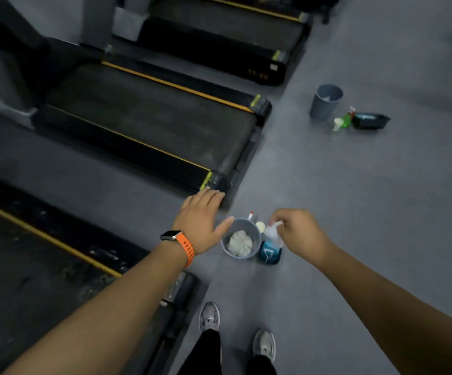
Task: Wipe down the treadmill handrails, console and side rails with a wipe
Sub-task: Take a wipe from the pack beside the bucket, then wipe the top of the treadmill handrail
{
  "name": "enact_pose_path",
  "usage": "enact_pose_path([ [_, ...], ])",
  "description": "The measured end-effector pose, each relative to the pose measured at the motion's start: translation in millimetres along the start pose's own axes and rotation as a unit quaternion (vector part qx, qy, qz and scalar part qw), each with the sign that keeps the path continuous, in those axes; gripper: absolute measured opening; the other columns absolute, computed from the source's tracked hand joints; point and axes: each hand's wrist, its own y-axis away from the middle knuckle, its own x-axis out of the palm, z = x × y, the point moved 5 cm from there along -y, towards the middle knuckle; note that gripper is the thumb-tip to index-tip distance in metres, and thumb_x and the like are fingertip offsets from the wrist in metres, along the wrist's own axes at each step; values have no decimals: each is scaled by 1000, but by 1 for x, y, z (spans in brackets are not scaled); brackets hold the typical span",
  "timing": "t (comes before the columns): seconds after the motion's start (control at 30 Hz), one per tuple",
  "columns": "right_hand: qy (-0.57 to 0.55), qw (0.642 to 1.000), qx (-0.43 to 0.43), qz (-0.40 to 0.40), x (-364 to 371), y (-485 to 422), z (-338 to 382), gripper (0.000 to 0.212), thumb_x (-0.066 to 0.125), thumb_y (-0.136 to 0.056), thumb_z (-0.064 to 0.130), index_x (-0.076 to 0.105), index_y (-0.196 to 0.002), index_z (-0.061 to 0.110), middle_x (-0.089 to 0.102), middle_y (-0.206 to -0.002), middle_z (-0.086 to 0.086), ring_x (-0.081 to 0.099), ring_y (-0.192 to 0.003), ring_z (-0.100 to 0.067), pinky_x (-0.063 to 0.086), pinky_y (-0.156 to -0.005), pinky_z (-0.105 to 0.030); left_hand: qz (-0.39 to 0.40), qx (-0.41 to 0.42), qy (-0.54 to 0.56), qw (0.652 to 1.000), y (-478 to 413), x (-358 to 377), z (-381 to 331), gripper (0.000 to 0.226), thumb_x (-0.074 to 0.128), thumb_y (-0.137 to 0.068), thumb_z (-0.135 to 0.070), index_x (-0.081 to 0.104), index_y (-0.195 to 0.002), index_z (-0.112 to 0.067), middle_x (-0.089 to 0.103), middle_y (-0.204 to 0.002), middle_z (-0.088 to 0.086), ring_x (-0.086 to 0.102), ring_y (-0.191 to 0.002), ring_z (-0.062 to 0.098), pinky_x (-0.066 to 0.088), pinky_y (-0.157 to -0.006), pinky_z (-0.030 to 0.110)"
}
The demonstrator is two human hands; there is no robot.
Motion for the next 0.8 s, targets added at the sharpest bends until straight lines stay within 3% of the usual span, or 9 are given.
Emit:
enact_pose_path([
  [0.07,130,988,-80,-6,-14,6,39,28,55,-97,15,71,-107,36,73,-96,-2,66,-87,-28,46,-68,-32,-15,-23,-13,1000,19,-26,10,71,38,-101,-65,39,-154,-19,42,-159,3,26,-153,25,24,-121,45],
  [0.13,250,952,-171,-42,-25,10,79,24,57,-99,23,66,-116,36,70,-95,-2,67,-89,-29,43,-65,-32,-26,-59,-15,998,41,-45,24,70,37,-102,-65,37,-155,-19,42,-159,3,25,-153,25,22,-121,45],
  [0.2,328,907,-251,-80,-24,16,121,21,72,-88,20,67,-105,30,66,-78,-3,65,-72,-31,35,-52,-29,-42,-102,-16,994,73,-61,43,75,30,-99,-70,38,-154,-20,43,-158,3,27,-153,26,24,-122,46],
  [0.27,335,894,-281,-102,-20,17,147,20,77,-84,17,65,-99,24,64,-69,-6,65,-63,-34,29,-49,-28,-51,-125,-23,991,96,-73,57,80,23,-96,-72,41,-152,-19,47,-155,3,31,-151,26,28,-120,47],
  [0.33,266,916,-288,-86,-3,15,180,12,63,-97,22,65,-108,27,70,-82,-7,68,-76,-38,39,-55,-32,-67,-162,-30,984,134,-89,82,81,22,-95,-72,44,-150,-18,50,-152,4,35,-148,27,30,-118,47],
  [0.43,77,955,-288,-11,32,12,235,23,57,-98,16,74,-108,29,74,-90,-5,68,-83,-32,55,-69,-39,-89,-219,-28,971,190,-112,126,79,23,-96,-71,42,-151,-19,49,-153,3,34,-149,25,29,-119,46],
  [0.57,-66,948,-295,95,100,20,328,29,60,-94,4,83,-96,21,79,-96,6,71,-91,-11,51,-77,-23,-115,-282,-29,952,266,-142,198,73,30,-99,-69,42,-152,-20,48,-154,2,33,-150,24,29,-120,46],
  [0.73,-169,933,-248,199,186,36,451,31,60,-95,0,80,-95,24,76,-100,10,71,-98,-6,56,-83,-22,-137,-343,-26,929,363,-182,289,69,32,-101,-67,43,-151,-20,48,-155,2,32,-151,23,27,-121,46],
  [0.8,-237,918,-212,236,217,42,497,24,61,-98,6,82,-99,18,77,-107,5,72,-103,-12,61,-91,-32,-144,-363,-30,920,396,-195,318,66,36,-103,-63,43,-152,-19,47,-155,2,31,-151,23,25,-121,45],
])
